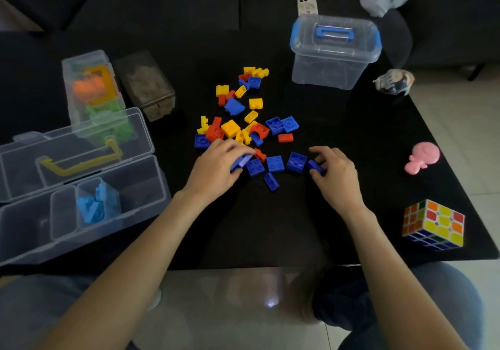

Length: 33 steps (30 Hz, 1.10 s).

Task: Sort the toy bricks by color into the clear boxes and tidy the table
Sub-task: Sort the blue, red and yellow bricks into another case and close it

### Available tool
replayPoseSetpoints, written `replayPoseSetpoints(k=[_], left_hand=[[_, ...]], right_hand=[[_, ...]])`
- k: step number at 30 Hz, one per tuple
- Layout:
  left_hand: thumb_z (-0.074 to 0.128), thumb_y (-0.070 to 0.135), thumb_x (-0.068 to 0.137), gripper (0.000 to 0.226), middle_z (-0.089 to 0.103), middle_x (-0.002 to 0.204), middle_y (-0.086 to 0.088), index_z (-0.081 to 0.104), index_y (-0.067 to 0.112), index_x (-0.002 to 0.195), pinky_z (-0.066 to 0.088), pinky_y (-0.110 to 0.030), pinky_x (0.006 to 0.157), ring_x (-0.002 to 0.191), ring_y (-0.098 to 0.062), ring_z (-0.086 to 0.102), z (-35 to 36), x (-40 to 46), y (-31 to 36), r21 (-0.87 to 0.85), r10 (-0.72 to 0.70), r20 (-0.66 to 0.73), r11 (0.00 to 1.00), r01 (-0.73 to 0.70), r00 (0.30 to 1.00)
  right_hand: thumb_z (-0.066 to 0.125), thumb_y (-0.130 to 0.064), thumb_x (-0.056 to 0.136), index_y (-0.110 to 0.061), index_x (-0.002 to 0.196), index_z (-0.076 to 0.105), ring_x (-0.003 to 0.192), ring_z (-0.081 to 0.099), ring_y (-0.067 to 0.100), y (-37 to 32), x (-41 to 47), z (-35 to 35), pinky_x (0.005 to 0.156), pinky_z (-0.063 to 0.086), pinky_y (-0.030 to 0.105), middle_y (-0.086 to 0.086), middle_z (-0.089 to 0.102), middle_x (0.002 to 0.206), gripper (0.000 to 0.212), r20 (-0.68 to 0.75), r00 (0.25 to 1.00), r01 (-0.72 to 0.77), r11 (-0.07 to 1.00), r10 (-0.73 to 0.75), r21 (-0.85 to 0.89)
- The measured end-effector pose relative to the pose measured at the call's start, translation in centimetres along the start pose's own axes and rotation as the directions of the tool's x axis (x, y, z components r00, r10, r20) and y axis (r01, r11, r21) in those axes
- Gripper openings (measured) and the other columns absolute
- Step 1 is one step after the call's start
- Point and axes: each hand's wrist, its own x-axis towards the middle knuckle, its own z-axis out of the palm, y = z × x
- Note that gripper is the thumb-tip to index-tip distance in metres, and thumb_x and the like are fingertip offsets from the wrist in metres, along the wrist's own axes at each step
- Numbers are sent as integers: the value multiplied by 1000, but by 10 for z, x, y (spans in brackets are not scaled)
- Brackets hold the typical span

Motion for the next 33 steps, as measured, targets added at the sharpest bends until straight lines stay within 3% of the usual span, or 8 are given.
replayPoseSetpoints(k=[5,8,13,17,22,25,29,33], left_hand=[[71,15,79,67,46,125,7,42,29,139,32,-21,95,112,-10,41,2,-3,3,-1,49,126,999,-49,991],[73,21,79,78,43,130,7,32,28,144,36,-21,98,114,-6,42,1,-5,6,-95,11,197,995,8,980],[75,29,76,74,43,130,3,39,23,140,39,-24,98,115,-8,45,5,2,10,-130,-74,188,986,100,979],[73,41,76,64,40,127,3,45,26,131,40,-28,96,116,-13,46,12,15,11,-79,-105,222,989,125,969],[70,36,80,52,39,129,5,45,26,125,41,-27,90,111,-13,51,13,19,14,-63,-112,254,989,132,961],[70,29,81,49,43,129,5,46,24,123,42,-27,90,111,-12,52,12,18,17,-81,-102,240,989,124,965],[71,22,79,44,51,124,2,48,21,117,40,-25,86,107,-15,55,11,18,21,-125,-109,236,982,142,966],[70,18,80,41,58,116,0,48,19,114,49,-30,84,101,-16,59,11,15,20,-139,-102,216,981,134,971]], right_hand=[[72,-20,80,-24,133,47,106,54,9,2,-13,5,91,50,28,-2,50,125,59,66,998,-2,1000,-1,32],[72,-24,80,-26,135,45,115,51,14,3,-15,6,96,48,34,-1,46,132,62,23,1000,11,1000,-11,29],[72,-35,79,-29,145,29,127,40,20,-7,3,12,99,40,32,3,36,142,79,130,991,2,996,10,-86],[72,-28,80,-25,134,45,106,53,12,-9,7,12,88,47,25,0,46,130,60,168,986,19,1000,-20,6],[72,-27,81,-24,124,53,79,52,2,-13,-9,4,66,41,11,-9,51,110,47,65,998,-24,988,15,153],[72,-27,80,-25,122,52,80,56,1,-29,-23,7,64,48,15,-12,52,109,46,94,996,-11,965,-14,262],[72,-25,80,-24,122,48,89,57,6,-52,-32,30,73,48,16,-4,52,114,48,146,988,17,981,-46,192],[69,-20,82,-21,121,45,87,54,8,-59,-33,41,64,38,11,0,54,114,45,89,996,1,992,-12,125]])
